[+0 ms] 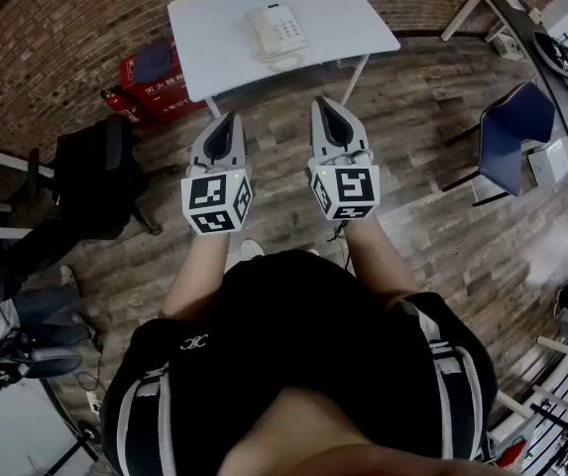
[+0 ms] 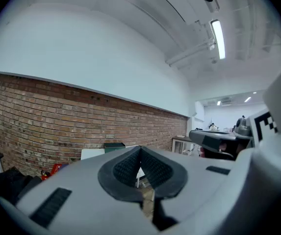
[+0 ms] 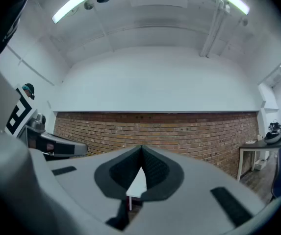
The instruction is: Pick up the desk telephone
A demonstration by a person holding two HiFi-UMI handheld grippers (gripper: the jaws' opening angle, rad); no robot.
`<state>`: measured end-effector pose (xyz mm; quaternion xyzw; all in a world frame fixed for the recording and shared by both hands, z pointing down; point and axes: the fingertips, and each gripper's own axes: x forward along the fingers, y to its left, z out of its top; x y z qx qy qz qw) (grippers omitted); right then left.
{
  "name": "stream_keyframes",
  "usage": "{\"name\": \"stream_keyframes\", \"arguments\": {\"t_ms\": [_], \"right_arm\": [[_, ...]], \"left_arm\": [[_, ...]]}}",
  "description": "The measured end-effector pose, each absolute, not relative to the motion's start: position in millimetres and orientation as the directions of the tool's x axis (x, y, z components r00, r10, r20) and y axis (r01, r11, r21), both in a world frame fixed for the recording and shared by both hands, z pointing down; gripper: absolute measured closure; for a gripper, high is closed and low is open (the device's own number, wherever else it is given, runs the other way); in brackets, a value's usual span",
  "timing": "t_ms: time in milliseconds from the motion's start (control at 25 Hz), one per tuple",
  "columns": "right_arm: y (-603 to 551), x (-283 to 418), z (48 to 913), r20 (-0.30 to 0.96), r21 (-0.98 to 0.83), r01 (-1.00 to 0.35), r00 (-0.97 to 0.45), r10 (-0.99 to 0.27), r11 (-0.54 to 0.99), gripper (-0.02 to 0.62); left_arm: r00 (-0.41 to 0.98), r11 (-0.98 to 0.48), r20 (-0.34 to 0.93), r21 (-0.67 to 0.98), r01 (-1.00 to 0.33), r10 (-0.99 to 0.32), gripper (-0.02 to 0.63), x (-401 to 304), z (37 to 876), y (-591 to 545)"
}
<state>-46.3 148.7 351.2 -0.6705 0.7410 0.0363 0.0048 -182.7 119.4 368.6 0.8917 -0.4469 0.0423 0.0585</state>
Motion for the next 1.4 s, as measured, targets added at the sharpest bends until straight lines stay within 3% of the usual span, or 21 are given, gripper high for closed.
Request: {"name": "stream_keyframes", "arguments": {"t_ms": [560,1400], "right_arm": [[183,-20,347,-0.086,-0.044,-0.994,-0.098,-0.991,0.102,0.597],[216,16,353,-0.11,-0.042,-0.982,-0.178,-0.978,0.183,0.595]], "left_arm": [[0.584,-0.58,0.139,0.072,-0.812,-0.8,0.604,-159,364,148],[0.584,-0.575,0.127,0.104,-0.812,-0.802,0.604,-101,379,184]]}}
